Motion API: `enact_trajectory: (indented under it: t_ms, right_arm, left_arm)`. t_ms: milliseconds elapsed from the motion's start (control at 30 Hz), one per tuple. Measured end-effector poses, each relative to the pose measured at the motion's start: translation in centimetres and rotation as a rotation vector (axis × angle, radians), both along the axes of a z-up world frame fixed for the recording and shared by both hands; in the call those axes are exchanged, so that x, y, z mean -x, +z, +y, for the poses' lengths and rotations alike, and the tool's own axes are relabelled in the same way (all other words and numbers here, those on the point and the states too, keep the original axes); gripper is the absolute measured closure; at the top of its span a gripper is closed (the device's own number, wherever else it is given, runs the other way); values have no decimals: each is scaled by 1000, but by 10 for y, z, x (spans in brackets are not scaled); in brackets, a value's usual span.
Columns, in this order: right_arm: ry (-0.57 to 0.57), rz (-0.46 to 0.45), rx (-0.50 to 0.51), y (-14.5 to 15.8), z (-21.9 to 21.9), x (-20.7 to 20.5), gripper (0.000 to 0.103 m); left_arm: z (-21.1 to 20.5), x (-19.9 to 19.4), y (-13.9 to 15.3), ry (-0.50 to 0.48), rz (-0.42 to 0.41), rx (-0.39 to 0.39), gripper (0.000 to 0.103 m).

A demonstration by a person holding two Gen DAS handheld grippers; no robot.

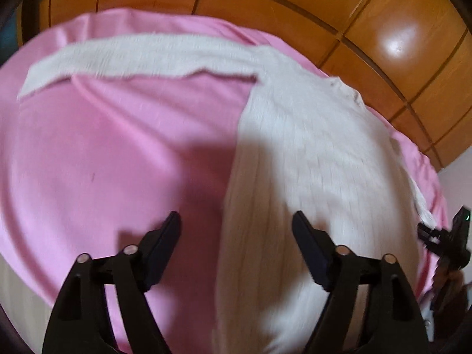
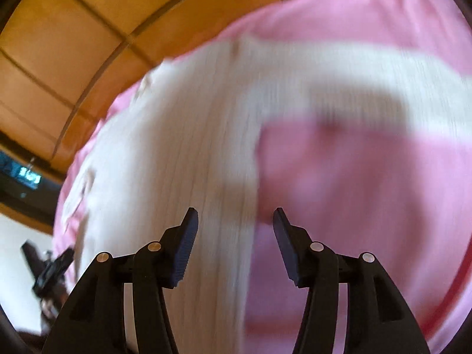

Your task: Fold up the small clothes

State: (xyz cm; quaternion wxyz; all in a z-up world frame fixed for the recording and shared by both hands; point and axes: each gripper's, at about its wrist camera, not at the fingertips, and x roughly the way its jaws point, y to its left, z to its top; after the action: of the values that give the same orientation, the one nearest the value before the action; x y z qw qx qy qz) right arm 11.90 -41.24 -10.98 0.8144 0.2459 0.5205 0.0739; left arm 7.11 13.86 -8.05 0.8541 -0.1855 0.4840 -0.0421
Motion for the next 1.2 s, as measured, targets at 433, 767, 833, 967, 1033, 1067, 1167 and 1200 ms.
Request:
enact_trajectory:
  t_ms: [433, 767, 833, 967, 1033, 1067, 1167, 1200]
  right_arm:
    - [121, 6, 9, 9, 51, 64, 97]
    - [117, 80, 153, -6, 32, 69, 98]
    - [114, 86, 161, -21, 35, 69, 98]
    - [112, 68, 111, -15, 26, 69, 96]
    - [63, 43, 76, -8, 9, 67, 73]
    - [-1, 21, 74, -3, -5, 63, 67]
    - [-187, -26, 17, 1, -55, 56, 62]
    - [-248, -35, 5, 1, -72, 50, 62]
  left_arm:
    - [-9, 42, 6, -144, -38, 159, 97]
    - [-8, 62, 0, -146, 88, 77, 97]
    - [-15, 55, -19, -117, 147, -8, 95]
    - [-15, 50, 3, -91, 68, -45, 72]
    - [-14, 46, 18, -75, 11, -60, 70]
    - [-14, 42, 29, -66, -24, -36, 70]
    - [-25, 29, 46, -76, -101, -20, 63]
    - [-34, 22, 49, -94, -115, -35, 60]
